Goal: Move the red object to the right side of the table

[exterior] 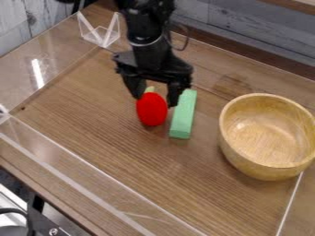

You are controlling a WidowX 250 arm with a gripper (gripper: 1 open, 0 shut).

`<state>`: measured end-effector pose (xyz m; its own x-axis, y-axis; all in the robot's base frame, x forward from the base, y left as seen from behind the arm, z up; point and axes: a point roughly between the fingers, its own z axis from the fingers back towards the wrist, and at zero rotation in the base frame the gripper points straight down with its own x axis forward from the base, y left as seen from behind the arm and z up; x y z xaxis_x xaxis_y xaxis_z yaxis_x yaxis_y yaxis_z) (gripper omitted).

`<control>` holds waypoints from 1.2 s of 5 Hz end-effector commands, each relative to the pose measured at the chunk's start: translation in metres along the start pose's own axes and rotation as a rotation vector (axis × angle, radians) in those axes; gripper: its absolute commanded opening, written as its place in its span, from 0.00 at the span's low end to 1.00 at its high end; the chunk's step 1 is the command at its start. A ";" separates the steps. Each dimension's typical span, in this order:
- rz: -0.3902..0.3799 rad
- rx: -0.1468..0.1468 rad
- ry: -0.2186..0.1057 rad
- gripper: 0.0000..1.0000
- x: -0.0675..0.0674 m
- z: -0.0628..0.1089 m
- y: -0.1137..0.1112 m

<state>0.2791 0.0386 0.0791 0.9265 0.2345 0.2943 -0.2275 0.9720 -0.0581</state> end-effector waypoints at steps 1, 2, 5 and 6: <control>0.000 0.007 -0.009 1.00 0.002 -0.005 0.011; 0.029 0.023 0.005 1.00 -0.005 -0.031 0.003; 0.086 0.023 -0.048 0.00 -0.018 -0.029 -0.018; 0.088 0.012 -0.064 0.00 -0.009 -0.017 -0.021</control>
<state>0.2695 0.0163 0.0459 0.9003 0.3208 0.2942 -0.3173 0.9464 -0.0612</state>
